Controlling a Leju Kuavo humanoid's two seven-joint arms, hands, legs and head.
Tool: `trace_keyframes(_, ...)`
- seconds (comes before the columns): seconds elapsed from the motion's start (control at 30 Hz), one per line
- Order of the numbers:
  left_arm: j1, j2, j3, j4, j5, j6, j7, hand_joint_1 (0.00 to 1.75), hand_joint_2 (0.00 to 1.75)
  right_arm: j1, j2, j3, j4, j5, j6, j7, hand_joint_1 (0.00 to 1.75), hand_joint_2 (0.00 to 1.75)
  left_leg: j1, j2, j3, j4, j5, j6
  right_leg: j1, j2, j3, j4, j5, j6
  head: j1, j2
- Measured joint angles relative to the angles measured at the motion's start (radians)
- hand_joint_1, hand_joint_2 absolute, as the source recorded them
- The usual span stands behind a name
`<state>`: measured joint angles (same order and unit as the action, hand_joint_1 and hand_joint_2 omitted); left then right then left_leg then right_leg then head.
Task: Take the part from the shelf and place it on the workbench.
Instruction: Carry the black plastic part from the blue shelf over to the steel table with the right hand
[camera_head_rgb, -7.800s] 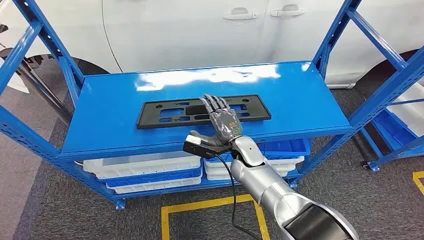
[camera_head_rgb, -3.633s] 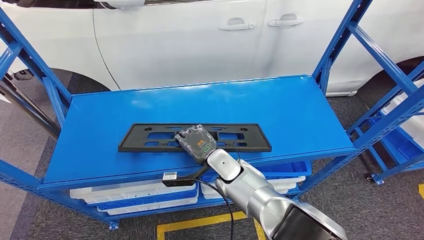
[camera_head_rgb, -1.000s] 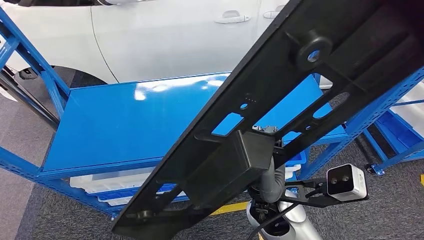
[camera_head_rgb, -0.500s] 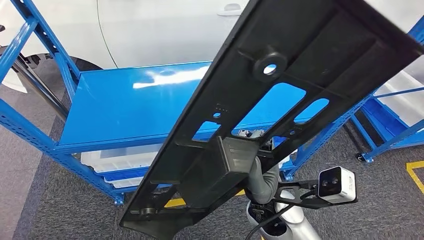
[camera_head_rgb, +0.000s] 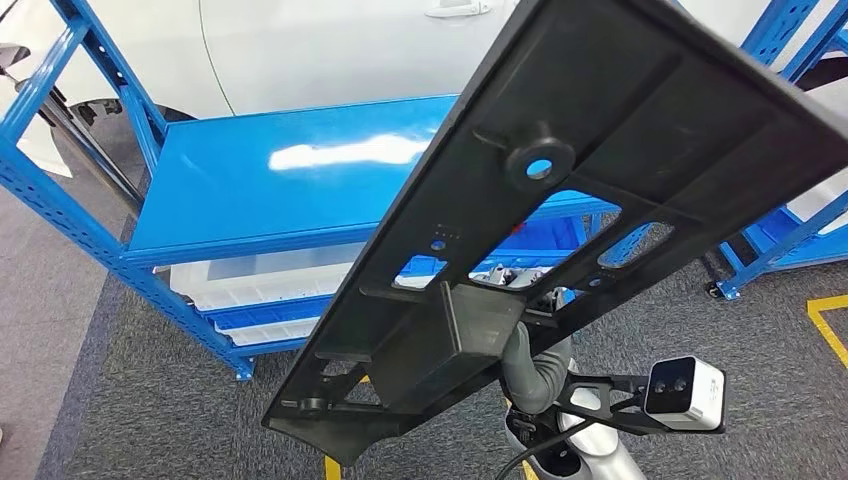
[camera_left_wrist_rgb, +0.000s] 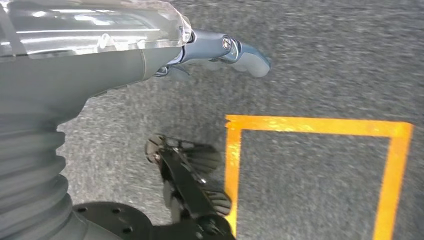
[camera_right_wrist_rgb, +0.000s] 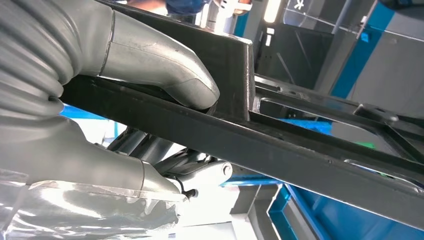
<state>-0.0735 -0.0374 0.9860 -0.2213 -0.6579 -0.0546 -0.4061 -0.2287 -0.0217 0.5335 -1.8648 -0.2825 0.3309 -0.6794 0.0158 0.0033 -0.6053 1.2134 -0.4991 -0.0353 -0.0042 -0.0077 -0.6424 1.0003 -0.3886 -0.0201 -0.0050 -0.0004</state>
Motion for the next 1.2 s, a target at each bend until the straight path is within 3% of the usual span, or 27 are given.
trace_keyframes(0.07,-0.003,0.0,0.0,0.0,0.001,0.0,0.001,0.0,1.75,0.003,-0.001,-0.011,-0.011,0.003,0.01,0.0,1.75,1.75,-0.002,-0.001,0.111,-0.148,-0.015,0.01,0.002,0.0,-0.021,0.009,0.019,0.01,0.0,0.0)
trace_keyframes(0.1,-0.005,0.0,0.001,0.0,0.002,0.0,0.003,0.0,1.75,0.0,-0.002,-0.016,-0.016,0.003,0.014,0.005,1.75,1.75,-0.004,-0.002,0.144,-0.2,-0.032,0.017,0.003,0.0,-0.025,0.01,0.028,0.016,0.0,0.0)
trace_keyframes(0.13,-0.006,0.0,0.002,0.0,0.003,0.0,0.007,0.0,1.75,-0.004,-0.002,-0.02,-0.019,0.001,0.017,0.011,1.75,1.75,-0.008,-0.003,0.157,-0.228,-0.041,0.025,0.003,-0.001,-0.027,0.009,0.038,0.022,0.0,0.0)
trace_keyframes(0.2,-0.006,-0.001,0.006,0.0,0.005,0.0,0.017,0.0,1.75,-0.013,-0.004,-0.03,-0.02,-0.005,0.017,0.023,1.75,1.75,-0.009,-0.001,0.144,-0.233,-0.024,0.043,-0.001,0.0,-0.032,0.005,0.047,0.036,0.0,0.0)
trace_keyframes(0.23,-0.006,-0.001,0.007,0.0,0.006,0.0,0.023,0.0,1.75,-0.017,-0.005,-0.035,-0.019,-0.008,0.016,0.026,1.75,1.75,-0.008,0.001,0.133,-0.234,-0.011,0.052,-0.002,0.001,-0.041,0.018,0.026,0.041,0.0,0.0)
trace_keyframes(0.27,-0.006,-0.002,0.009,0.001,0.006,0.001,0.027,0.0,1.75,-0.02,-0.007,-0.042,-0.019,-0.011,0.015,0.029,1.75,1.75,-0.007,0.003,0.119,-0.236,0.003,0.059,-0.004,0.003,-0.054,0.05,-0.016,0.046,0.0,0.0)
trace_keyframes(0.33,-0.006,-0.002,0.01,0.0,0.007,0.002,0.033,0.0,1.75,-0.023,-0.011,-0.052,-0.019,-0.016,0.014,0.03,1.75,1.75,-0.007,0.005,0.085,-0.235,0.031,0.067,-0.006,0.004,-0.089,0.172,-0.126,0.054,0.0,0.0)
trace_keyframes(0.37,-0.006,-0.002,0.01,0.0,0.007,0.002,0.035,0.0,1.75,-0.023,-0.013,-0.055,-0.018,-0.018,0.014,0.03,1.75,1.75,-0.008,0.005,0.067,-0.234,0.045,0.067,-0.007,0.004,-0.101,0.24,-0.161,0.056,0.0,0.0)
trace_keyframes(0.4,-0.005,-0.002,0.011,0.0,0.007,0.003,0.036,0.0,1.75,-0.023,-0.015,-0.058,-0.018,-0.019,0.014,0.03,1.75,1.75,-0.009,0.006,0.048,-0.232,0.059,0.067,-0.007,0.004,-0.102,0.289,-0.169,0.058,0.0,0.0)
trace_keyframes(0.43,-0.005,-0.002,0.011,0.001,0.007,0.003,0.037,0.0,1.75,-0.023,-0.016,-0.06,-0.017,-0.02,0.014,0.03,1.75,1.75,-0.01,0.006,0.029,-0.229,0.072,0.065,-0.007,0.004,-0.088,0.307,-0.154,0.057,0.0,0.0)
trace_keyframes(0.5,-0.005,-0.003,0.011,0.001,0.007,0.003,0.038,0.0,1.75,-0.024,-0.018,-0.063,-0.016,-0.021,0.014,0.031,1.75,1.75,-0.011,0.005,-0.005,-0.221,0.093,0.061,-0.006,0.004,0.002,0.229,-0.104,0.049,0.0,0.0)
trace_keyframes(0.57,-0.005,-0.006,0.012,0.001,0.007,0.004,0.039,0.0,1.75,-0.028,-0.019,-0.064,-0.017,-0.021,0.014,0.031,1.75,1.75,-0.014,0.005,-0.027,-0.214,0.111,0.054,-0.001,0.004,0.118,0.075,-0.112,0.036,0.0,0.0)
trace_keyframes(0.6,-0.006,-0.006,0.012,0.001,0.007,0.004,0.039,0.0,1.75,-0.03,-0.019,-0.065,-0.017,-0.021,0.014,0.031,1.75,1.75,-0.015,0.005,-0.031,-0.213,0.119,0.049,0.002,0.005,0.15,0.025,-0.126,0.031,0.0,0.0)
trace_keyframes(0.63,-0.005,-0.007,0.012,0.001,0.007,0.004,0.039,0.0,1.75,-0.032,-0.019,-0.065,-0.017,-0.021,0.014,0.031,1.75,1.75,-0.015,0.005,-0.035,-0.214,0.128,0.043,0.006,0.005,0.166,-0.007,-0.136,0.025,0.0,0.0)
trace_keyframes(0.7,-0.004,-0.007,0.014,0.001,0.007,0.004,0.039,0.0,1.75,-0.033,-0.02,-0.065,-0.016,-0.021,0.014,0.031,1.75,1.75,-0.014,0.005,-0.04,-0.219,0.145,0.032,0.005,0.004,0.158,-0.018,-0.122,0.011,0.0,0.0)
trace_keyframes(0.73,-0.003,-0.007,0.015,0.001,0.007,0.005,0.039,0.0,1.75,-0.033,-0.02,-0.065,-0.016,-0.021,0.014,0.031,1.75,1.75,-0.013,0.004,-0.048,-0.209,0.131,0.026,0.002,0.002,0.148,-0.021,-0.11,0.002,0.0,0.0)
trace_keyframes(0.77,-0.002,-0.007,0.015,0.001,0.007,0.006,0.04,0.0,1.75,-0.034,-0.021,-0.065,-0.016,-0.021,0.014,0.031,1.75,1.75,-0.012,0.003,-0.06,-0.182,0.096,0.021,0.0,0.0,0.135,-0.024,-0.096,-0.005,0.0,0.0)
trace_keyframes(0.83,-0.002,-0.008,0.016,0.001,0.008,0.008,0.041,0.0,1.75,-0.033,-0.021,-0.065,-0.016,-0.021,0.014,0.031,1.75,1.75,-0.007,0.001,-0.092,-0.069,-0.014,0.012,-0.001,-0.003,0.104,-0.025,-0.068,-0.014,0.0,0.0)
trace_keyframes(0.87,-0.002,-0.008,0.017,0.001,0.008,0.01,0.042,0.0,1.75,-0.032,-0.021,-0.065,-0.016,-0.021,0.013,0.031,1.75,1.75,-0.005,0.001,-0.104,-0.003,-0.054,0.008,0.0,-0.003,0.087,-0.024,-0.055,-0.015,0.0,0.0)
trace_keyframes(0.9,-0.002,-0.008,0.017,0.001,0.009,0.012,0.044,0.0,1.75,-0.031,-0.021,-0.065,-0.016,-0.021,0.013,0.031,1.75,1.75,-0.003,0.002,-0.108,0.05,-0.069,0.004,0.001,-0.004,0.071,-0.023,-0.044,-0.014,0.0,0.0)
trace_keyframes(0.97,-0.002,-0.008,0.018,0.001,0.012,0.015,0.048,0.0,1.75,-0.027,-0.021,-0.065,-0.016,-0.019,0.013,0.032,1.75,1.75,-0.001,0.002,-0.077,0.074,-0.03,0.001,0.0,-0.004,0.037,-0.018,-0.022,-0.01,0.0,0.0)
trace_keyframes(1.03,-0.003,-0.008,0.021,0.001,0.018,0.02,0.059,0.0,1.75,-0.023,-0.021,-0.065,-0.018,-0.018,0.016,0.037,1.75,1.75,0.0,0.001,0.018,-0.022,0.015,0.004,0.0,-0.003,0.006,-0.009,-0.004,-0.003,0.0,0.0)
trace_keyframes(1.1,-0.005,-0.009,0.028,0.001,0.025,0.023,0.074,0.0,1.75,-0.022,-0.021,-0.069,-0.027,-0.018,0.027,0.05,1.75,1.75,-0.003,0.001,0.126,-0.167,-0.013,0.013,0.004,-0.004,-0.012,0.005,0.01,0.007,0.0,0.0)
trace_keyframes(1.13,-0.006,-0.009,0.033,0.0,0.028,0.025,0.083,0.0,1.75,-0.021,-0.02,-0.072,-0.032,-0.018,0.035,0.058,1.75,1.75,-0.005,0.001,0.156,-0.214,-0.034,0.019,0.005,-0.004,-0.016,0.008,0.017,0.013,0.0,0.0)
trace_keyframes(1.2,-0.004,-0.011,0.041,0.001,0.031,0.03,0.102,0.0,1.75,-0.02,-0.02,-0.08,-0.039,-0.015,0.052,0.074,1.75,1.75,-0.007,0.004,0.161,-0.24,-0.039,0.033,0.004,-0.003,-0.019,0.008,0.031,0.027,0.0,0.0)
